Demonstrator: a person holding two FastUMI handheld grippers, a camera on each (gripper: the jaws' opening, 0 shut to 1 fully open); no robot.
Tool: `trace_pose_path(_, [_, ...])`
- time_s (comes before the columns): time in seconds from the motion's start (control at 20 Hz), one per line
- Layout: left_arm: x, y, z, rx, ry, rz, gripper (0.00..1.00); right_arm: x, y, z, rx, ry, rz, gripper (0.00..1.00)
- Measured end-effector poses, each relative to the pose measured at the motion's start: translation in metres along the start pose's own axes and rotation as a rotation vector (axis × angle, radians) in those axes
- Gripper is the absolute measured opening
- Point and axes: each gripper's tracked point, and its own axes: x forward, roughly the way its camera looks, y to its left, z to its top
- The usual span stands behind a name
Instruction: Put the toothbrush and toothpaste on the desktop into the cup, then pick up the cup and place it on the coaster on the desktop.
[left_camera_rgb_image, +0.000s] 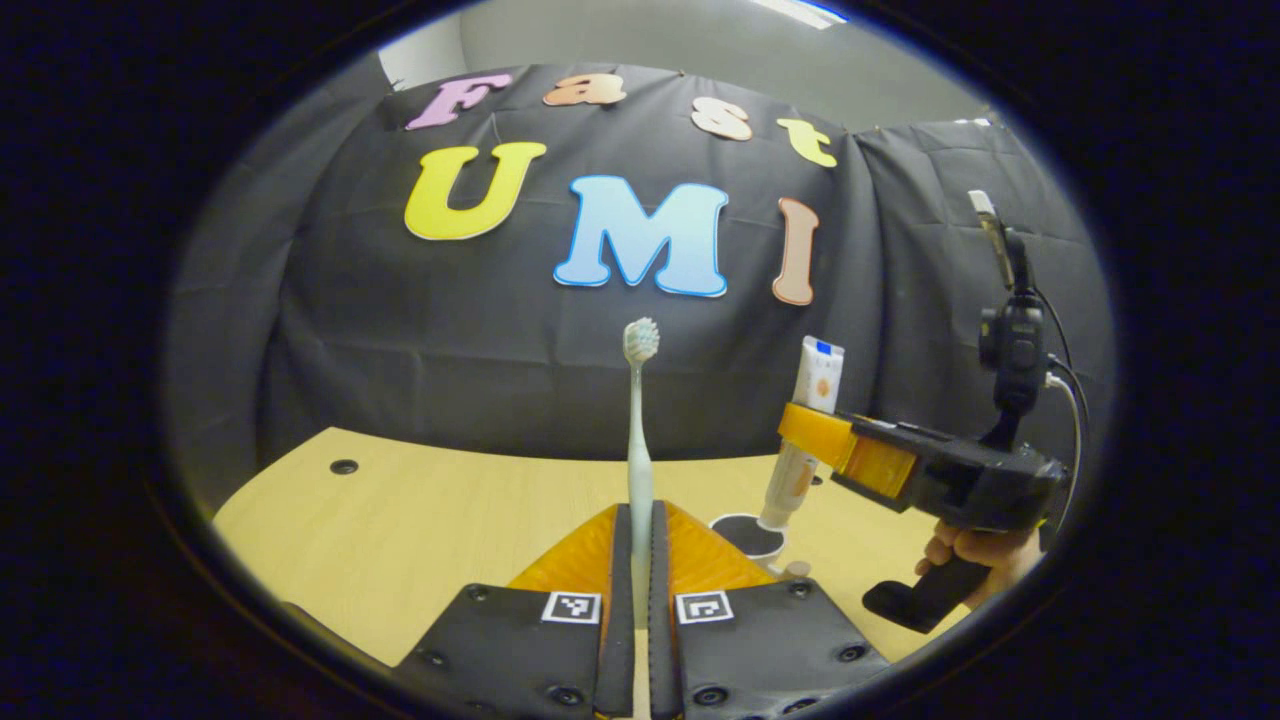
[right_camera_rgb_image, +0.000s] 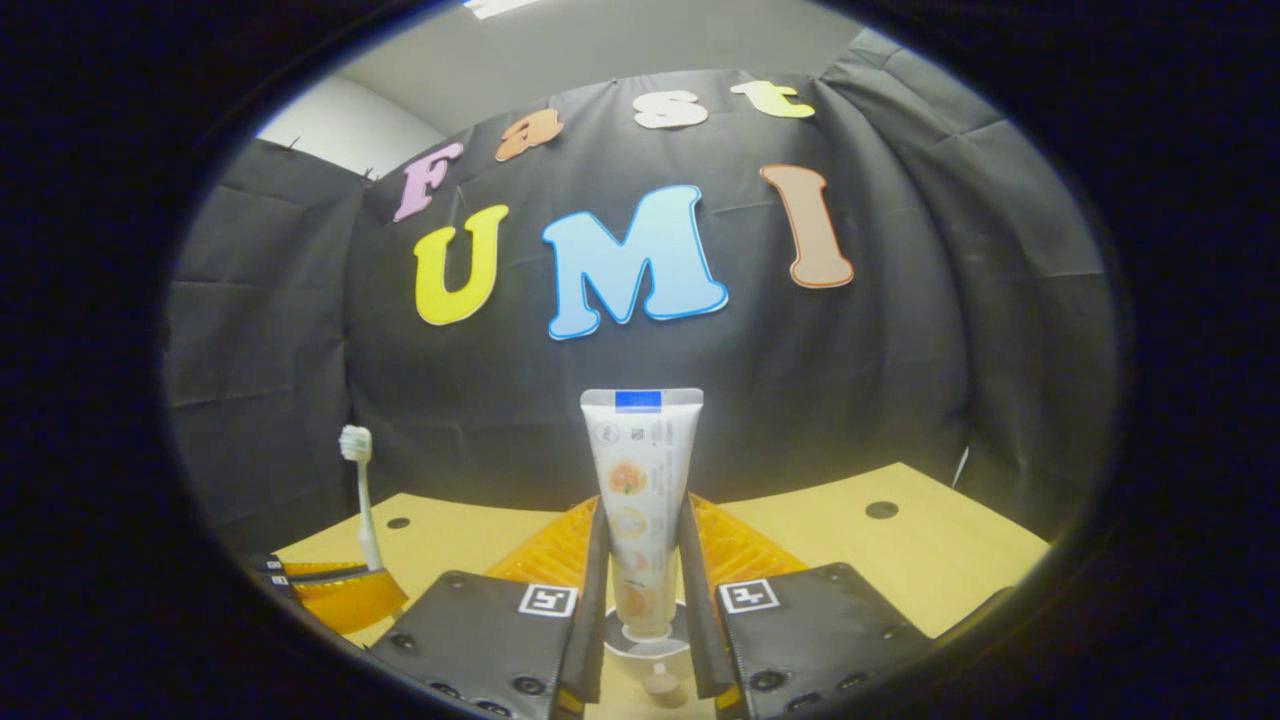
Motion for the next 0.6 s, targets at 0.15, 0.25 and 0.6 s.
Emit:
trace_pose_path(0.15, [0.003, -0.003, 0.005, 0.004, -0.027, -0.006, 0.13, 0.015, 0.003, -0.026, -0.027, 0.066, 0.006, 0.32])
trace_pose_path(0.25, [0.006, -0.003, 0.008, -0.001, -0.030, -0.003, 0.12, 0.020, 0.002, -0.042, -0.058, 0.104, 0.010, 0.36])
trace_pose_path(0.6, [0.008, -0.005, 0.007, 0.026, -0.022, 0.002, 0.13, 0.021, -0.004, -0.076, -0.080, 0.210, 0.008, 0.47])
